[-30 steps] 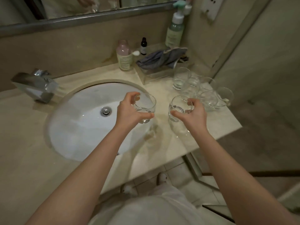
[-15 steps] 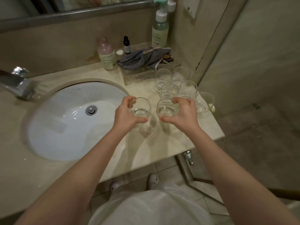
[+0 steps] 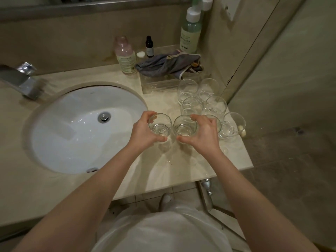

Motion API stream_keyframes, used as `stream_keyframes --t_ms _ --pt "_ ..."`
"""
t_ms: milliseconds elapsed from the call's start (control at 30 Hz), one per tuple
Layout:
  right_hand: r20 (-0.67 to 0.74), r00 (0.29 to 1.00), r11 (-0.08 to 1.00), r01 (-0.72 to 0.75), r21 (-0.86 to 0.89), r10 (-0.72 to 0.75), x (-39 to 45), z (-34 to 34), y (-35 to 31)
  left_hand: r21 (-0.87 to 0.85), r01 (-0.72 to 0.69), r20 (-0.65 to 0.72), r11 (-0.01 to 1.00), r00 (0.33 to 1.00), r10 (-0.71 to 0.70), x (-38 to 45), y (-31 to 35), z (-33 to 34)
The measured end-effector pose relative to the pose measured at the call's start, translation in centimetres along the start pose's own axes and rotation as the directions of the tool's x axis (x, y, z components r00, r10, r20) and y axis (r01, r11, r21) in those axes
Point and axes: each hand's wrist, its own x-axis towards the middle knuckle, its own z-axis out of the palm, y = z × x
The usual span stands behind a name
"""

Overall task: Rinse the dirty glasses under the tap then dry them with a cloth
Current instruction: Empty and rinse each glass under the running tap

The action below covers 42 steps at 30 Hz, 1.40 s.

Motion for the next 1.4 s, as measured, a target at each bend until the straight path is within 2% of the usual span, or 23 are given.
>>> stream_keyframes --t_ms 467,800,1000,1200,1400 --pt "0.003 1.000 0.999 -0.008 -0.042 0.008 0.1 0.2 -0.2 0.037 0.012 -0.006 0.999 1.000 -0.012 -0.5 -0.5 0.5" --pt "0.035 0.999 0.982 0.001 -0.191 0.006 0.0 0.6 -0.2 0.050 -0.008 0.001 0.999 1.000 0.008 -0.4 -0.8 0.5" --pt "0.036 0.999 0.989 0.010 -0.147 -0.005 -0.1 0.4 -0.6 0.053 -0.010 -0.013 0.999 1.000 0.011 -0.7 -0.9 0.9" --pt "0.063 0.998 0.981 -0.001 -0.194 0.013 -0.2 0.2 -0.6 0.077 -0.016 -0.004 0.997 1.000 0.017 -0.7 -1.1 1.1" --pt "0.113 0.993 0.971 -0.009 -0.239 0.037 -0.1 -0.3 -1.2 0.120 -0.059 0.069 0.991 0.996 0.051 -0.3 -1.4 0.5"
